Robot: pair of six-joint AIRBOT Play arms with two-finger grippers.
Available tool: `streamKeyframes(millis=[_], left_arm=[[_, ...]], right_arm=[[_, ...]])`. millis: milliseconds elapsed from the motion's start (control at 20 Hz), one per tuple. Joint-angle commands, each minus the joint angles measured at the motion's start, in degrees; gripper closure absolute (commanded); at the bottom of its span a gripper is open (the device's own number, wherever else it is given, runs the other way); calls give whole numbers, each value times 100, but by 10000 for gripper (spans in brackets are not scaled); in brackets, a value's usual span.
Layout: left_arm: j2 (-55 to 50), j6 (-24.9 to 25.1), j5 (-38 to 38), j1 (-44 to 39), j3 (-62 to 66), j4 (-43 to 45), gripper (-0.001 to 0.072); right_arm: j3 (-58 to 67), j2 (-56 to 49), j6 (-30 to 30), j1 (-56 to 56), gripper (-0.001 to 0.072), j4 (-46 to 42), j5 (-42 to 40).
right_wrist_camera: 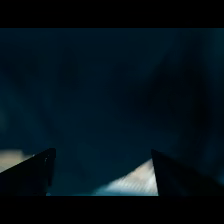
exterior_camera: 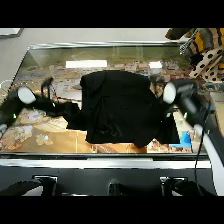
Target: Fold the clothes and pants, and hang the long-sleeved shirts on hangers.
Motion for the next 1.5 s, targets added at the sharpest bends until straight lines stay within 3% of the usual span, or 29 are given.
streamKeyframes(millis=[0,250,650,700,750,800,950,1450], left_arm=[[590,-142,212,-621,-1342,-164,72],[466,-269,734,-1241,-1488,-162,72],[337,-393,855,-1231,-1495,-162,72],[337,-393,855,-1231,-1495,-162,72],[337,-391,855,-1231,-1495,-162,72],[330,-391,855,-1231,-1495,-162,72],[219,-389,855,-1235,-1495,-164,72],[-380,-393,1412,-1818,-1495,-302,72]], right_arm=[[-1705,713,684,903,20,157,-555],[-2240,697,979,1792,20,7,-1001],[-2271,28,1095,1810,34,-363,-1532],[-2269,-74,1235,1810,151,-560,-1578],[-2262,-94,1416,1810,447,-772,-1547],[-2238,-59,1545,1810,675,-979,-1467],[-2011,264,2223,1810,674,-1587,-1029],[-1821,1080,2728,1810,674,-1628,-367]])
